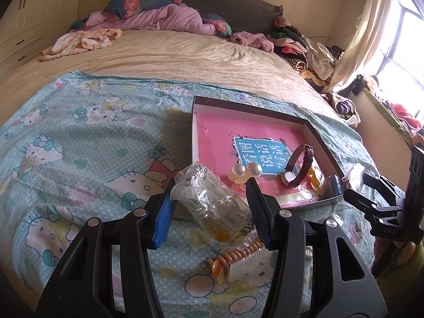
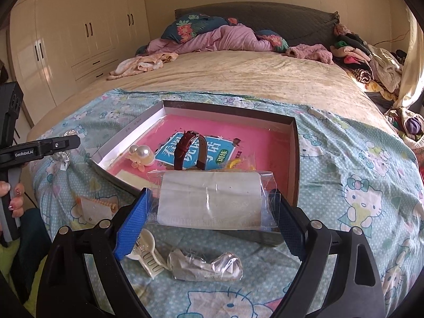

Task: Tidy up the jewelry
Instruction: 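Carry both packets over the box and open both tools to drop them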

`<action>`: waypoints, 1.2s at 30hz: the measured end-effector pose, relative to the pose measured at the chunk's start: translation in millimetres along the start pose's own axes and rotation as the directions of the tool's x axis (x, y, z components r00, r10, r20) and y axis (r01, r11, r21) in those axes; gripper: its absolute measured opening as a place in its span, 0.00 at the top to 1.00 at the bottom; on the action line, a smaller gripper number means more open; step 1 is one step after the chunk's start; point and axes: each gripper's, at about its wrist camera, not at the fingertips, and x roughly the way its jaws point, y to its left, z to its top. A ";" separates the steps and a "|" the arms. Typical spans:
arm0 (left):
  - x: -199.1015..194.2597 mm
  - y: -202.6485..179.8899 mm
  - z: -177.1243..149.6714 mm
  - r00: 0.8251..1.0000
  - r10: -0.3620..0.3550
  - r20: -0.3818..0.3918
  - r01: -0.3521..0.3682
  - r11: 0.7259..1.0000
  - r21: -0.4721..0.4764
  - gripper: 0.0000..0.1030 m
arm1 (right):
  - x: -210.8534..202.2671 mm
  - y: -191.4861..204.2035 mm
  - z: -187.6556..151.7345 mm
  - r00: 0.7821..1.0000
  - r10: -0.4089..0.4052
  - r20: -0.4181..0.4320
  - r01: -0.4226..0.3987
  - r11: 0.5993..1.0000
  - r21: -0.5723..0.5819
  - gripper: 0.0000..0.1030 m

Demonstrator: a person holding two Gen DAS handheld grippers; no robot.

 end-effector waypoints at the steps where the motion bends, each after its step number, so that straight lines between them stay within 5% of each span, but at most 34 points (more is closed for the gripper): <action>1: 2.1 -2.5 2.1 1.000 -0.002 0.000 0.002 1.000 0.007 0.58 | 1.9 -0.1 1.9 1.000 -0.001 0.001 0.001 1.000 -0.001 0.15; 36: 67.3 -37.3 3.3 0.995 -0.025 -0.095 0.034 0.995 0.096 0.56 | 68.9 -7.6 11.1 0.995 -0.048 -0.090 0.049 0.999 0.009 0.13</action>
